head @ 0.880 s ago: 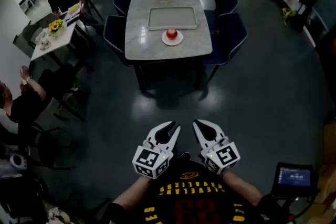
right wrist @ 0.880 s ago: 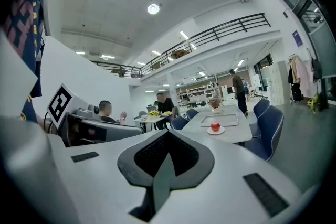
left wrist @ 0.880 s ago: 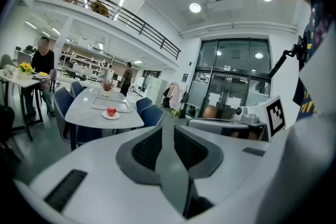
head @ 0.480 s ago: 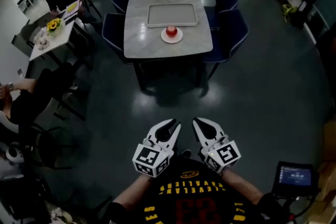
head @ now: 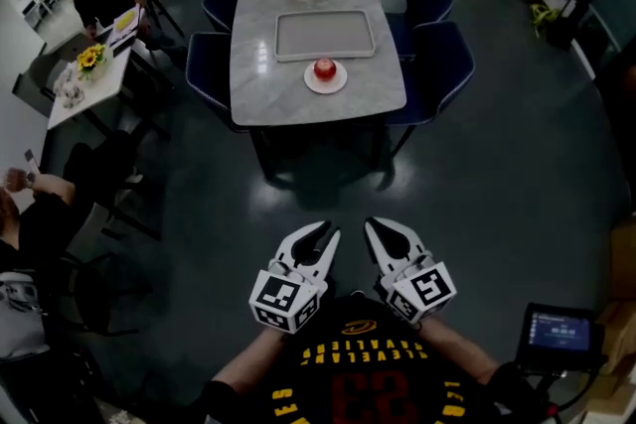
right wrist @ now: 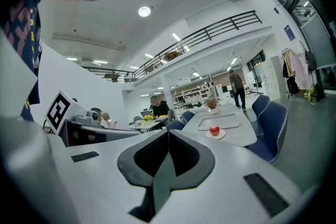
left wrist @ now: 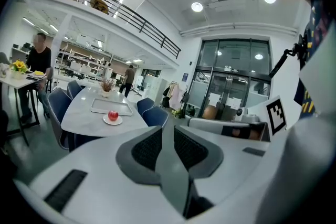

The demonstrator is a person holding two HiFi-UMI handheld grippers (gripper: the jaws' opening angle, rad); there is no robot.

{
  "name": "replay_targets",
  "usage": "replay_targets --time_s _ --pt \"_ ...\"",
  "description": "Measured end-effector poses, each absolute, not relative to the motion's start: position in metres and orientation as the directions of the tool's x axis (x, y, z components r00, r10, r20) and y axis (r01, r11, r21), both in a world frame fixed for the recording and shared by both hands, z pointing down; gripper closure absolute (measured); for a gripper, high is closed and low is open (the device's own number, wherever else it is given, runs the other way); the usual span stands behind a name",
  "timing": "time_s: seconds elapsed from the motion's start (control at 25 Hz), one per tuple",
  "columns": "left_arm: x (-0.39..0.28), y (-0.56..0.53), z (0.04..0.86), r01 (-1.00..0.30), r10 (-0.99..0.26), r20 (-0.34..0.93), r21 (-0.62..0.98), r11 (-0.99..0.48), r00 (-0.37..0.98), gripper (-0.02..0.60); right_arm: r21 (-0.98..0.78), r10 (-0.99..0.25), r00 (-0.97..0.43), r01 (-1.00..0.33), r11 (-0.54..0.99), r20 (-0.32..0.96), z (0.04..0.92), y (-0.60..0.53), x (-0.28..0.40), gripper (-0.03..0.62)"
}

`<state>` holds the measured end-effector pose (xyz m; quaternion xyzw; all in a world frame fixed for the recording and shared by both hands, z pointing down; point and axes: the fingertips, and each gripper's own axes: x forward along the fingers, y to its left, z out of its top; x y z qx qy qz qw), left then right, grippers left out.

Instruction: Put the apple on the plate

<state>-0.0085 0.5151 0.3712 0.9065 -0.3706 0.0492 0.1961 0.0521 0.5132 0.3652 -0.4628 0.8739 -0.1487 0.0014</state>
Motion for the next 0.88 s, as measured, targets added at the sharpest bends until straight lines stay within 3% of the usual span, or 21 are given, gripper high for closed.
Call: replay_targets --time_s 0.88 --pt "-0.051 0.376 0.389 -0.621 -0.593 0.208 0.396 -0.676 0.778 0.508 -0.312 -0.839 -0.496 -0.852 0.42 0.223 0.388 0.384 0.02 0.588"
